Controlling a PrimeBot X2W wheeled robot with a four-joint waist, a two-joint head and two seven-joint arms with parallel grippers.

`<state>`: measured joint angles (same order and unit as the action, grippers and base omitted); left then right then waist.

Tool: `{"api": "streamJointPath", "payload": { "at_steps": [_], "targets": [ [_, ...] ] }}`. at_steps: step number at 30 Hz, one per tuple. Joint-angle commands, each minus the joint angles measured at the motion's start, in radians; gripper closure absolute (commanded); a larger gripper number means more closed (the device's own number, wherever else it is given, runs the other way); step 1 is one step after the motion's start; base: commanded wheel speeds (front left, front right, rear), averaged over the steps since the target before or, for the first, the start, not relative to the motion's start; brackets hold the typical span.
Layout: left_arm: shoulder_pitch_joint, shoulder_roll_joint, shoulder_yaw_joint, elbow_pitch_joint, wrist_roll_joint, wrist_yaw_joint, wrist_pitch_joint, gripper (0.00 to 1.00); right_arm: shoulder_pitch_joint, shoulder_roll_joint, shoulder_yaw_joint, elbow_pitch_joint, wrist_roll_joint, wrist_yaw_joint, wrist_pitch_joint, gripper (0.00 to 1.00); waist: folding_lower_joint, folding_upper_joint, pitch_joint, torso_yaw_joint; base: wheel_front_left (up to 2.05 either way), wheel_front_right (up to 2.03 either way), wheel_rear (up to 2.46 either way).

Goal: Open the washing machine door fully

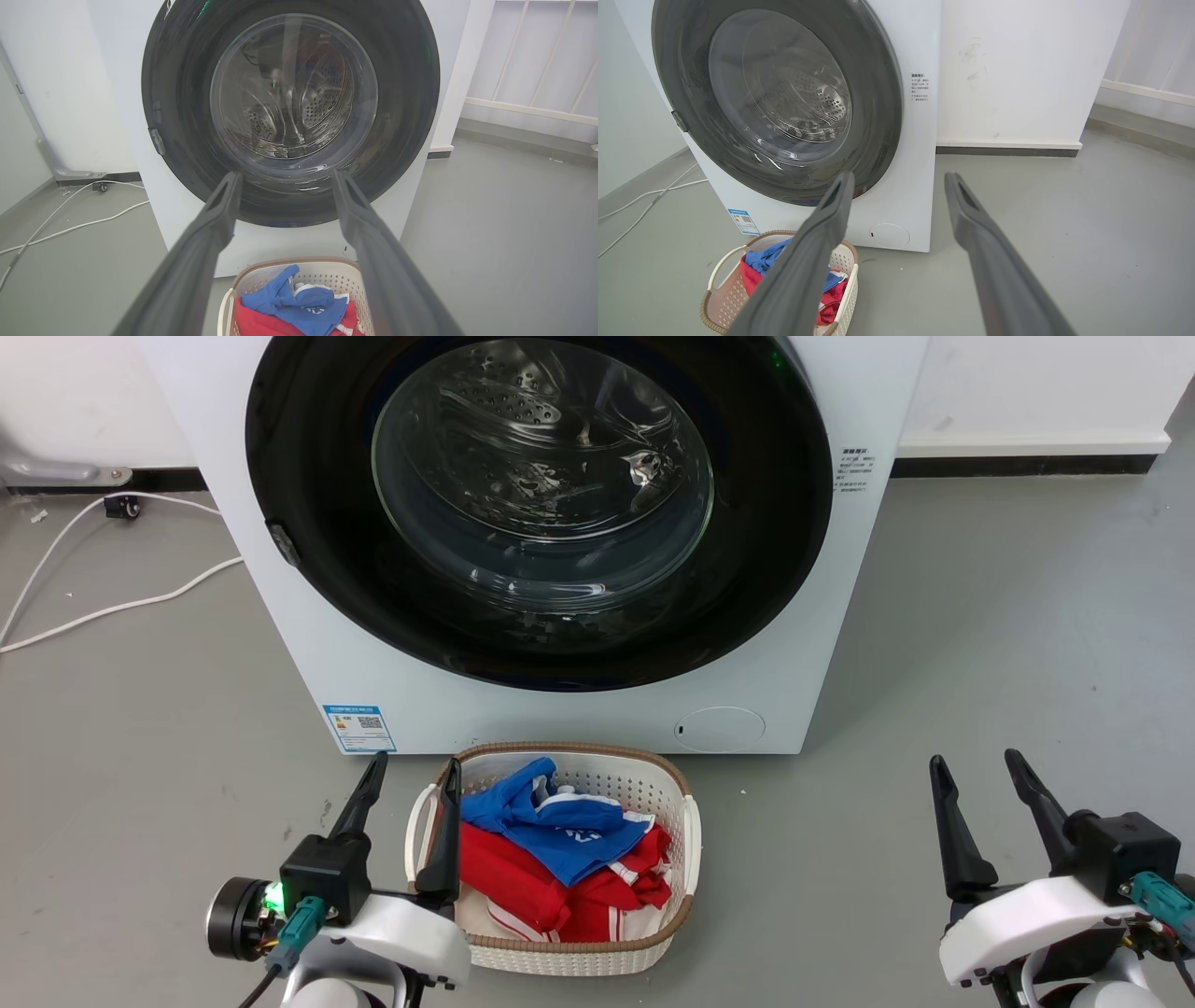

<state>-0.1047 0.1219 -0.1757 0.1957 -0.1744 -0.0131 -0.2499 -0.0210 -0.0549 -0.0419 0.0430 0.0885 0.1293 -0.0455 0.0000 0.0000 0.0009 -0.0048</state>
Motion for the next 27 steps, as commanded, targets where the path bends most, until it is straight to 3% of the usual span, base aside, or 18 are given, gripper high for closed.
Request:
{"api": "streamJointPath", "payload": {
  "at_steps": [1,23,24,25,26,27],
  "targets": [
    [-0.009,0.002,0.001,-0.001,0.015,0.0,-0.007,0.0,-0.003,0.004,-0.001,-0.005,-0.007,0.002,-0.007,0.0,0.0,0.0,0.0,0.0,0.0,0.0,0.0],
    [-0.018,-0.013,0.01,0.049,0.012,-0.011,-0.016,0.0,-0.017,0.006,0.011,0.03,0.007,0.002,-0.023,0.0,0.0,0.0,-0.003,0.0,0.0,0.0,0.0],
    [-0.017,-0.013,0.01,0.051,0.012,-0.011,-0.016,0.0,-0.018,0.006,0.011,0.033,0.013,0.002,-0.023,0.09,0.0,0.0,-0.004,0.0,0.0,0.0,0.0],
    [-0.018,-0.013,0.01,0.053,0.011,-0.009,-0.016,0.0,-0.018,0.006,0.01,0.037,0.019,0.002,-0.019,0.67,0.0,0.0,-0.005,0.0,0.0,0.0,0.0],
    [-0.018,-0.014,0.009,0.054,0.011,-0.008,-0.016,0.0,-0.017,0.005,0.01,0.041,0.026,0.002,-0.011,1.0,0.0,0.0,-0.005,0.0,0.0,0.0,0.0],
    [-0.018,-0.013,0.01,0.055,0.01,-0.007,-0.016,0.0,-0.017,0.005,0.011,0.044,0.036,0.002,-0.01,1.0,0.0,0.0,-0.006,0.0,0.0,0.0,0.0]
  ]
}}
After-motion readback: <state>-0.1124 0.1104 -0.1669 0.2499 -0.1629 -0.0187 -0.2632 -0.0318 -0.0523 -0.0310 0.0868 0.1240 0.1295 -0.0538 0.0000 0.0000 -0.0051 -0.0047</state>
